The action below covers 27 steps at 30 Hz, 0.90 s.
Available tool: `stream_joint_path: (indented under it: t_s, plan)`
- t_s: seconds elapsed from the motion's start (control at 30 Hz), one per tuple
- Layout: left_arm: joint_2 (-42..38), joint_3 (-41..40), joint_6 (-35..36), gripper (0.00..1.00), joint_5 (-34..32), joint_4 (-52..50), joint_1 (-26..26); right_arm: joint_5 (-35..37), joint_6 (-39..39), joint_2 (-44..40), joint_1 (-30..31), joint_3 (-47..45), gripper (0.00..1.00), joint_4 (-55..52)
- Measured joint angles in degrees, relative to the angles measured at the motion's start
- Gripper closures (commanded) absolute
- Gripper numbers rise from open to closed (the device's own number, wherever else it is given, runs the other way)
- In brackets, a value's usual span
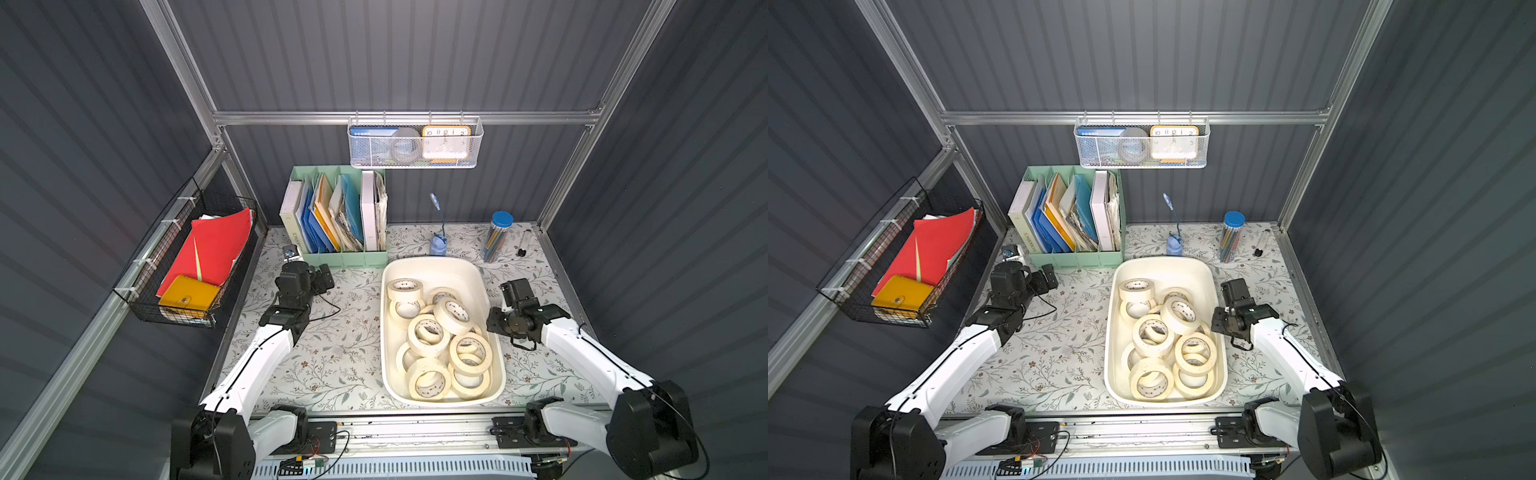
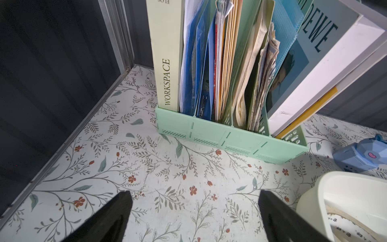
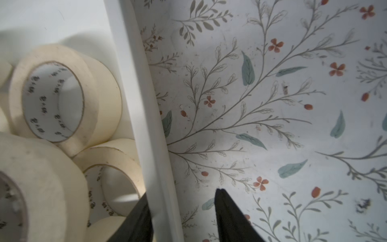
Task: Take out the art tape in the storage box
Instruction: Adjust the storage box at the center of the board.
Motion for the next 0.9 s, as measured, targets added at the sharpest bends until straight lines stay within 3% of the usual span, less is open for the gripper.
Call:
stream_joint_path:
  t_s: [0.13, 0.27, 0.57, 0.67, 0.77, 0.9]
  plan:
    - [0.0, 0.0, -0.7, 0.00, 0.0, -0.7, 0.0, -1.0, -0.4, 2.6, 0.1, 2.1, 0.77, -0.7]
    - [0.0, 0.0, -1.0, 0.00, 0.0, -0.9, 0.0, -0.9, -1.4, 4.4, -0.5, 4.2, 0.77, -2.8]
    - [0.1, 0.0, -1.2, 0.00, 0.0, -0.9, 0.0, 0.2, -4.6, 4.5, -9.6, 4.4, 0.74, -3.2]
    - [0.5, 0.0, -1.2, 0.00, 0.3, -0.9, 0.0, 0.8, -4.9, 6.0, -11.4, 5.7, 0.62, -3.2]
    - [0.6, 0.0, -1.4, 0.00, 0.4, -1.0, 0.0, 1.4, -5.5, 8.9, -12.2, 9.7, 0.42, -4.1]
    - [0.5, 0.0, -1.4, 0.00, 0.4, -1.0, 0.0, 0.4, -6.4, 5.1, -12.4, 13.4, 0.26, -5.1]
